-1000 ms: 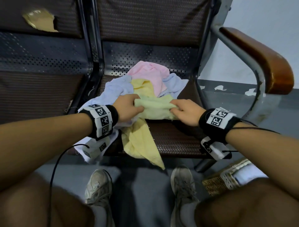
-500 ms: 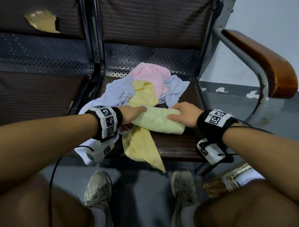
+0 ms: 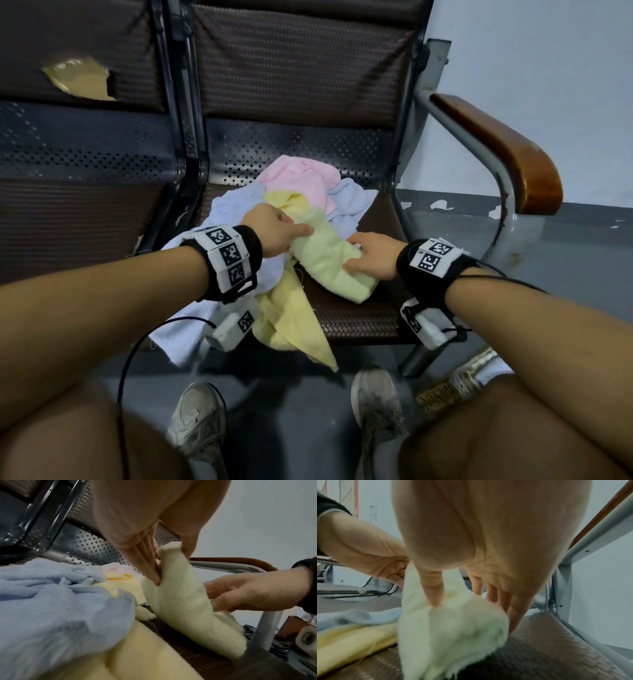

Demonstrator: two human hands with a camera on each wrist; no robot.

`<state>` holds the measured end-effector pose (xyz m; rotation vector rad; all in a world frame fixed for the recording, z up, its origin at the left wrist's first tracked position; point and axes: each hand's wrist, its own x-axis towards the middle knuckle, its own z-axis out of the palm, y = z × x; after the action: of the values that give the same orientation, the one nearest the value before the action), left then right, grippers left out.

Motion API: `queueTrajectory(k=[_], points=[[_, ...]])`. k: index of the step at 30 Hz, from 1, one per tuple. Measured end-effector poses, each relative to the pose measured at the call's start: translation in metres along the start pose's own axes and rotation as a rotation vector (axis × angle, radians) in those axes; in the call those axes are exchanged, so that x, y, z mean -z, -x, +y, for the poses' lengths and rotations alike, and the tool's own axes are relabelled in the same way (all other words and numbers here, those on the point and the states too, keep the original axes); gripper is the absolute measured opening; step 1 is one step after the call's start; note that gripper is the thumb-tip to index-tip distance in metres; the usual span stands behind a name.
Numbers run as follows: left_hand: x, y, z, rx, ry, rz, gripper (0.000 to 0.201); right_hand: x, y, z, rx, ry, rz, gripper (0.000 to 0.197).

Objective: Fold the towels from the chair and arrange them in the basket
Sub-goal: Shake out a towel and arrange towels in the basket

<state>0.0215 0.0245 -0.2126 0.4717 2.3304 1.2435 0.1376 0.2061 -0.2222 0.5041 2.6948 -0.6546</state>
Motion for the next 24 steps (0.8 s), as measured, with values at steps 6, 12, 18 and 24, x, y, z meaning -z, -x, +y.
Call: queueTrajectory(k=[6, 12, 18, 24], points=[[-0.003, 0.030, 0.033, -0.215, 0.323, -0.131, 0.029, 0.026, 0.036, -0.021, 0.133, -0.590, 0.179, 0.111], [-0.014, 0.051, 0.064, -0.282, 0.518, -0.176, 0.042, 0.046, 0.077, -0.023, 0.179, -0.864, 0.291, 0.040], [-0.083, 0.070, 0.063, -0.150, 0.261, -0.584, 0.045, 0.051, 0.118, 0.051, 0.015, -1.235, 0.351, 0.033], [-0.205, 0.098, 0.095, -0.183, 0.068, -0.780, 0.042, 0.048, 0.194, 0.173, -0.291, -1.098, 0.411, 0.019]])
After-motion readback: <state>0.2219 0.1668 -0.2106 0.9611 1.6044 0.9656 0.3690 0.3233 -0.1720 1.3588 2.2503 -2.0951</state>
